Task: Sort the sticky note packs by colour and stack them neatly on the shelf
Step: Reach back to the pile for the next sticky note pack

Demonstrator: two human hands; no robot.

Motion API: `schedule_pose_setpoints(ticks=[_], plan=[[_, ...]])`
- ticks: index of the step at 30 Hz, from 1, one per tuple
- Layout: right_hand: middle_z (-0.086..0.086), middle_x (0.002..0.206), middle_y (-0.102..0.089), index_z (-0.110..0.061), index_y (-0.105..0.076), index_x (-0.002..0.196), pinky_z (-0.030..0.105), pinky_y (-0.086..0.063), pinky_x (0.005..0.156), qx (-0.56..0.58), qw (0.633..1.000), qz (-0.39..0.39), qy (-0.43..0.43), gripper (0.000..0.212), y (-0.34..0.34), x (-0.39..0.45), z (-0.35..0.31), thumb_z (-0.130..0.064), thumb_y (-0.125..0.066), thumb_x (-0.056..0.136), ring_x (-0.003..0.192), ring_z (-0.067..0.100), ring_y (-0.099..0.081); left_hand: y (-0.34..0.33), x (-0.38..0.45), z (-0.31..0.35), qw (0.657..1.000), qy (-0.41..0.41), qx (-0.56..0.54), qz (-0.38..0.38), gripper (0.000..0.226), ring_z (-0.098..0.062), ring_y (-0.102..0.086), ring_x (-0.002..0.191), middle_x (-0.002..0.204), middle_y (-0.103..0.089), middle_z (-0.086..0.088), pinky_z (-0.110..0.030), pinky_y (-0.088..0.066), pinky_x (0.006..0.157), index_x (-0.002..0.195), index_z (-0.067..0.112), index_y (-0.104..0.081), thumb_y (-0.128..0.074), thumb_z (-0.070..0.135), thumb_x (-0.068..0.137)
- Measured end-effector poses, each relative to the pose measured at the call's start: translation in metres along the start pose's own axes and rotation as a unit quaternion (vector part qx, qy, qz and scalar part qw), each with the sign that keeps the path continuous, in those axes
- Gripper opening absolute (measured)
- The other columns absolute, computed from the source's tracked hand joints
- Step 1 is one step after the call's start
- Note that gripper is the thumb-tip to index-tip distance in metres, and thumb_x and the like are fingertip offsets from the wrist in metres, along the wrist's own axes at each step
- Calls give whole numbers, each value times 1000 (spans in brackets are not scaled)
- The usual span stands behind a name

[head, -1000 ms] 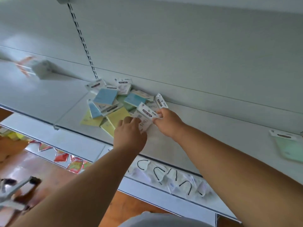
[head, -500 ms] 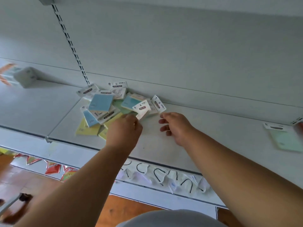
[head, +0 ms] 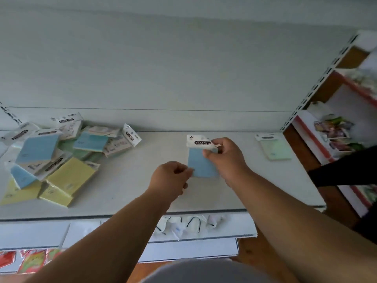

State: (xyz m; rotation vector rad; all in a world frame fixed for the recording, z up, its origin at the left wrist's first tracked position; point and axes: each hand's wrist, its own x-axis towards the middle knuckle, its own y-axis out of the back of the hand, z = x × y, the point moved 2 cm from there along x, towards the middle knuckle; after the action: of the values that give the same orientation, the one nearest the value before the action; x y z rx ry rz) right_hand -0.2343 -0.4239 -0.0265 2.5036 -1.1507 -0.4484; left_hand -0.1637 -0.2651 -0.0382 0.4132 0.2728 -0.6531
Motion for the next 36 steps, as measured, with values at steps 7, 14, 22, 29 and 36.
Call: schedule_pose_setpoints(ticks=[7, 14, 22, 29, 36], plan=[[-3, 101, -56, -21, -53, 118, 24, -36, 70, -147, 989, 3, 36, 34, 64, 44, 27, -13, -59, 85, 89, 20, -56, -72, 31, 34, 970, -50, 222, 85, 23, -17, -63, 83, 88, -66, 6, -27, -47, 69, 93, 24, -65, -67, 44, 83], [10, 103, -62, -16, -52, 112, 33, -45, 74, -277, 955, -32, 102, 30, 74, 96, 29, -9, -54, 83, 94, 31, -58, -115, 59, 60, 928, -44, 348, 124, 27, -26, -61, 98, 103, -65, -2, -32, -47, 73, 108, 19, -56, -58, 38, 89], [12, 108, -52, -11, -54, 103, 35, -44, 75, -377, 906, -7, 192, 26, 67, 91, 30, -22, -64, 83, 97, 32, -54, -111, 46, 48, 921, -45, 347, 172, 30, -27, -62, 96, 108, -61, -1, -33, -47, 73, 110, 21, -54, -54, 44, 90], [-1, 93, -57, -19, -52, 91, 30, -42, 68, -261, 919, -108, 276, 15, -14, 44, -4, -30, -61, 86, 83, 18, -54, -28, 13, 0, 920, -27, 321, 224, 22, -21, -62, 88, 100, -64, 5, -31, -50, 73, 104, 28, -56, -49, 43, 89], [-6, 88, -60, -22, -58, 87, 25, -40, 64, -221, 919, -187, 267, 10, -133, -12, -59, -32, -60, 87, 76, 12, -56, 94, -5, -35, 914, -20, 305, 265, 19, -19, -60, 83, 97, -64, 5, -30, -47, 67, 98, 28, -57, -49, 42, 89]])
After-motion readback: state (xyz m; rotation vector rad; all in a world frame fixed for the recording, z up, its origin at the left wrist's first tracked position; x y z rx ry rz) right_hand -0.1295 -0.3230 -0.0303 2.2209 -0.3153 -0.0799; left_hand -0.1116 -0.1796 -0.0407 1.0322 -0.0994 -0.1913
